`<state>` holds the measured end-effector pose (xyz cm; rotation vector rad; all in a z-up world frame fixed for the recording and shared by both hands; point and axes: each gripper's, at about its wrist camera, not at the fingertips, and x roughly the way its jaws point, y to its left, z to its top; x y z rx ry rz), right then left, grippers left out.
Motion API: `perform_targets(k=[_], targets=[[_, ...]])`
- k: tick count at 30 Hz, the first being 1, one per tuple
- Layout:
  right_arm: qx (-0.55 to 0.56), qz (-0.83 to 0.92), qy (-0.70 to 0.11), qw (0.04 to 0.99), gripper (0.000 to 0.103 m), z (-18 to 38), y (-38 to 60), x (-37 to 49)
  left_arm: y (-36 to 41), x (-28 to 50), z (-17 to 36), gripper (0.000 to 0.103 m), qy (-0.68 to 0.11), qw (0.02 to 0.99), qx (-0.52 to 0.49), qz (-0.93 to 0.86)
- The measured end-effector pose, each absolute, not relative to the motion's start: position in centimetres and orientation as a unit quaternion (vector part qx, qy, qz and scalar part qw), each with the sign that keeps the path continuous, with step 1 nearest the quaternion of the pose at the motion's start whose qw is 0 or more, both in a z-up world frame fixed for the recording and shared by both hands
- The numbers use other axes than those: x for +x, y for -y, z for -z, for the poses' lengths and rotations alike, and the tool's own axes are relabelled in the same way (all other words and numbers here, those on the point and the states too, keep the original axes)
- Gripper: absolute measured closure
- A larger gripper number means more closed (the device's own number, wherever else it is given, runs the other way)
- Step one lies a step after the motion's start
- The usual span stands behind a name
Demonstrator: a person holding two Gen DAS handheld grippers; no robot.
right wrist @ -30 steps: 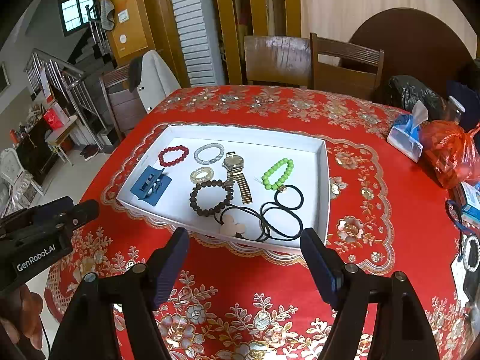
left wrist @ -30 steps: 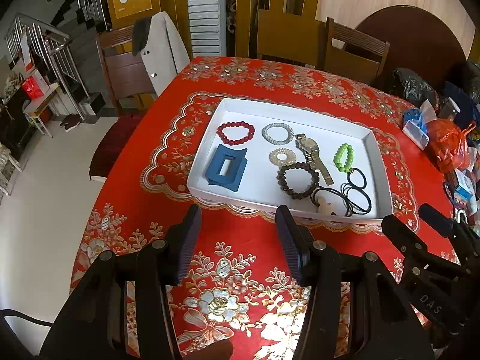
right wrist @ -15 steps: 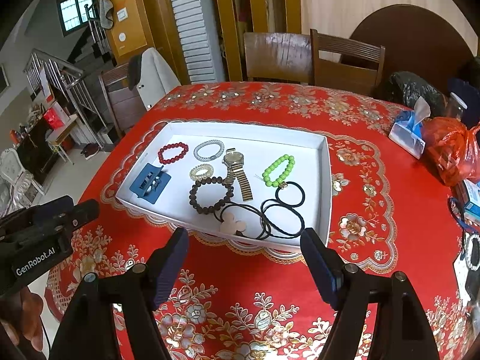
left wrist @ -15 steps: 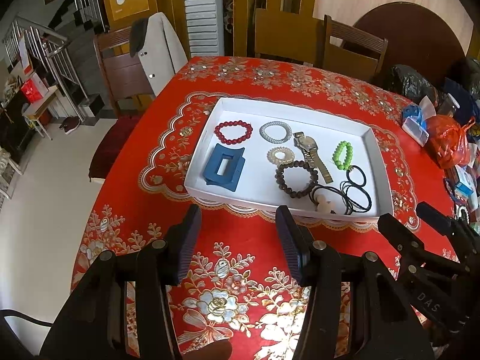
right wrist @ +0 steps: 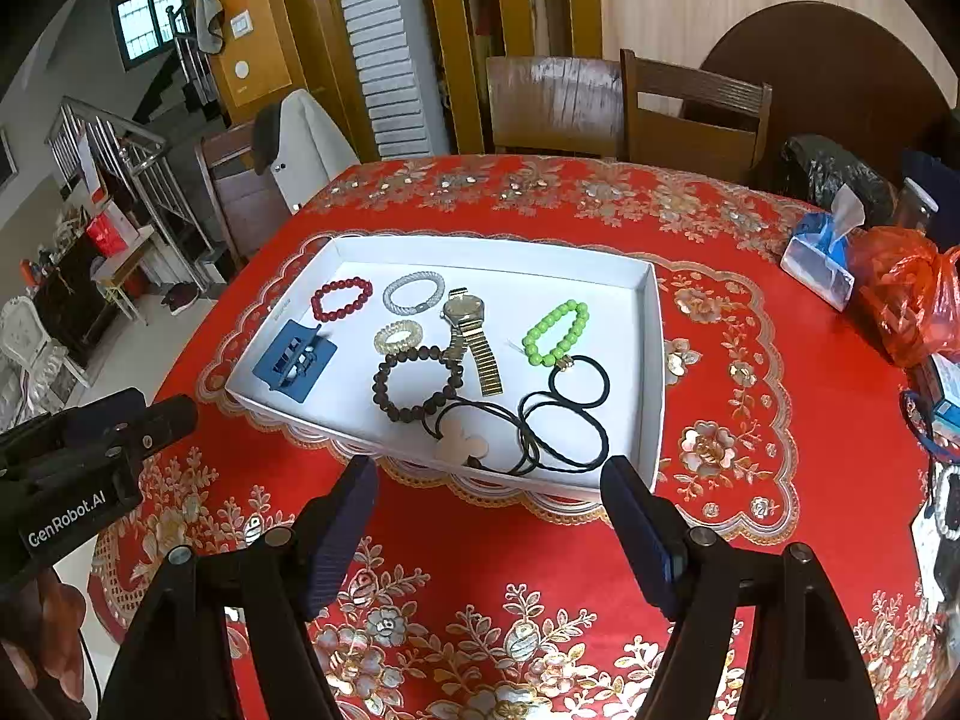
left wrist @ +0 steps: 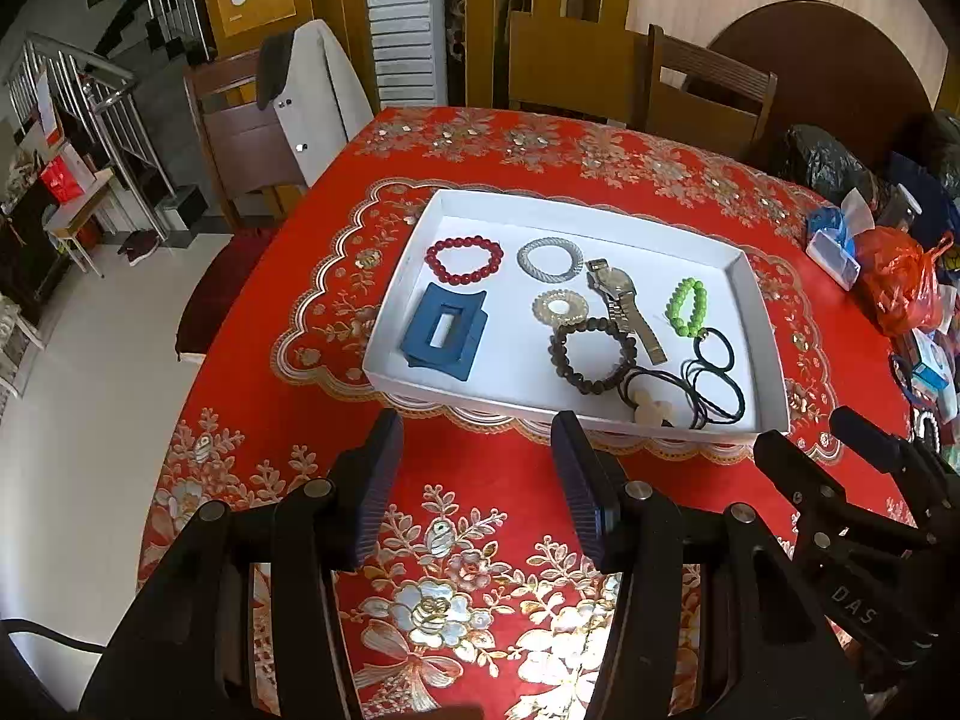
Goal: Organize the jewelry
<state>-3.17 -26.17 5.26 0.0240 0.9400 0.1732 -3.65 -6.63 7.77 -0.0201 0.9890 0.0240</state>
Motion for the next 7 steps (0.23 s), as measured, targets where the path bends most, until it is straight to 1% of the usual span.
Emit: perform_targets(k=[7], targets=[[0.019,-0.085,-0.453,0.887,0.028,-4.6,27.7,-3.3,6.8,-3.3,-7.1,0.052,-0.475,0.880,-0.011,0.003]])
